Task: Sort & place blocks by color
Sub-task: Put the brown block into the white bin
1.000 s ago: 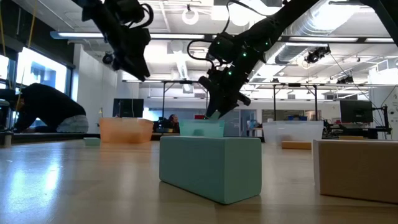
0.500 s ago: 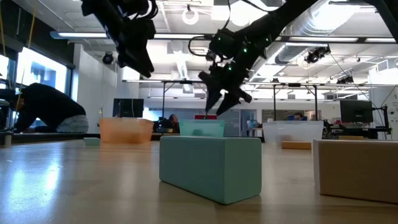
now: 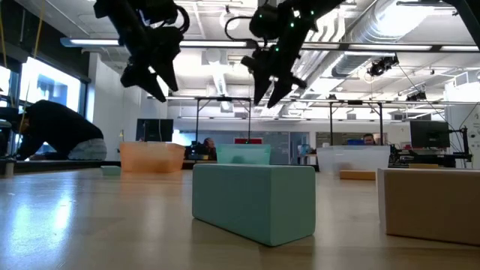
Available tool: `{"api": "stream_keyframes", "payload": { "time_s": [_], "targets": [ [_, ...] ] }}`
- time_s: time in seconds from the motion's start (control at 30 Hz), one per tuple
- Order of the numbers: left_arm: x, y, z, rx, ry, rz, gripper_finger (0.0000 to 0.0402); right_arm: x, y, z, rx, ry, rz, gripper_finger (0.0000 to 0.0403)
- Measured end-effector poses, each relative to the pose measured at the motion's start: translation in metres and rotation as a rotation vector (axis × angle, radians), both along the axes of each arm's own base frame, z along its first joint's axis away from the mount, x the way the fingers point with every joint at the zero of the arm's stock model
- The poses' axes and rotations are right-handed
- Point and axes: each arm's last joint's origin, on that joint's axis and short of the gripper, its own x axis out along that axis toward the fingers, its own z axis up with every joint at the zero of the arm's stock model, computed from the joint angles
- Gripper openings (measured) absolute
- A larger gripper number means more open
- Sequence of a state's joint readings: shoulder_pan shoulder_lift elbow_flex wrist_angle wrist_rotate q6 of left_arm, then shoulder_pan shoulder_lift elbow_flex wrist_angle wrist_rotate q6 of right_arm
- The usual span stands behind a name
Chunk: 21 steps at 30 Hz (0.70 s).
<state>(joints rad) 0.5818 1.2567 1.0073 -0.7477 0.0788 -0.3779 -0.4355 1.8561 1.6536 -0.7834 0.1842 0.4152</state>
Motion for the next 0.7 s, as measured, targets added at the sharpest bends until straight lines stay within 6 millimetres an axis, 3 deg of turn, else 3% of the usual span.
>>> {"api": "stream_keyframes", "payload": {
  "time_s": [0.3,0.7],
  "targets": [
    [0.010,-0.014,0.001,-0.109,-0.071,0.262,0.0236,-0.014,-0.005,0.051,-0.170,0.163,0.049,0.0199],
    [0.033,-0.048,0.007,-0.120,-0.204,0.384,0.0236,-0.048,-0.026,0.111,-0.250,0.228,0.103,0.0199]
  ]
}}
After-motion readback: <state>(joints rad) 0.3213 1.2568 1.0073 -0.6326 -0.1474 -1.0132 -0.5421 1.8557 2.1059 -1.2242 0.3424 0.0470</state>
